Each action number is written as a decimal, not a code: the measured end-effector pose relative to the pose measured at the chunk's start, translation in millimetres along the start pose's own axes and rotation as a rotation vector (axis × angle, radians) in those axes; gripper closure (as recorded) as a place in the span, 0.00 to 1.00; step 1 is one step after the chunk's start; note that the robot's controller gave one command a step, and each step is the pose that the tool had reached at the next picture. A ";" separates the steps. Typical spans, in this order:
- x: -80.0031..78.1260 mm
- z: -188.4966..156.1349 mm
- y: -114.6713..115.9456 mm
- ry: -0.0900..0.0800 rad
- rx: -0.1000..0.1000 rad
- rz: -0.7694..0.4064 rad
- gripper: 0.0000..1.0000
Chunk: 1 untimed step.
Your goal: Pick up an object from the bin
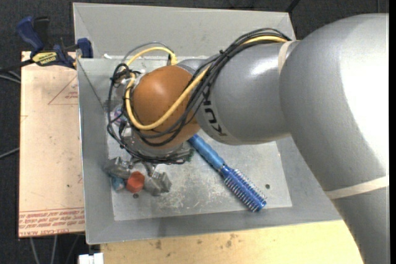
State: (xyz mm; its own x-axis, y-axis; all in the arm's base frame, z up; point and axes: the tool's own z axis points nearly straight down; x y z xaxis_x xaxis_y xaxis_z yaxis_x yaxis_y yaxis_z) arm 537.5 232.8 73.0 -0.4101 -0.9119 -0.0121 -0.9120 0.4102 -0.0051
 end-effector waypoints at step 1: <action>3.1 -0.6 4.6 -0.001 0.000 -0.450 0.00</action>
Offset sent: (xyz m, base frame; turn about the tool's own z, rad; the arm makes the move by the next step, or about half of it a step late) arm -0.0080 -0.0041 -0.0030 -0.4533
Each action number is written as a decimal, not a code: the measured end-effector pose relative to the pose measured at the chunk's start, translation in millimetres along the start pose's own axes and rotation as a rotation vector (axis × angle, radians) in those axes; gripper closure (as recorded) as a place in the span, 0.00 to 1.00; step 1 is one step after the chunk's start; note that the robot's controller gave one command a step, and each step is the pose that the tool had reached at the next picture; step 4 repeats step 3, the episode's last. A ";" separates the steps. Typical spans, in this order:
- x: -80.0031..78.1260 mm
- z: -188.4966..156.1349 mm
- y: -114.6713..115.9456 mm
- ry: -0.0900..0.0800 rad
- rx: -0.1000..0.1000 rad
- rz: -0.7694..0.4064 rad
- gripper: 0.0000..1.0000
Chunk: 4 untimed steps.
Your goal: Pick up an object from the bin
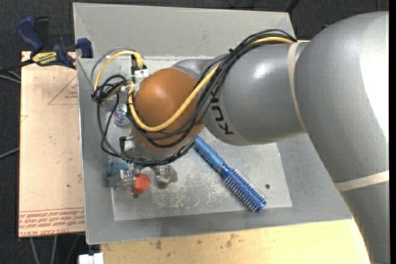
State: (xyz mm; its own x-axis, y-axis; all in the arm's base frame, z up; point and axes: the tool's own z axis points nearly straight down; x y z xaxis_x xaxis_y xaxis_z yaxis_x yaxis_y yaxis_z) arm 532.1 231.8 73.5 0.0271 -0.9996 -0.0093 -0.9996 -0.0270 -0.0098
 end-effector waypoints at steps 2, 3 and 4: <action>-0.1 -30.8 -0.6 0.005 -0.006 0.005 1.00; -2.0 -76.6 -2.2 0.004 -0.004 0.008 1.00; -2.0 -76.6 -2.2 0.004 -0.004 0.008 1.00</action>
Offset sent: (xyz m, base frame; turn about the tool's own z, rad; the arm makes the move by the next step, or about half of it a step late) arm 0.0000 0.0000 0.0000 0.0000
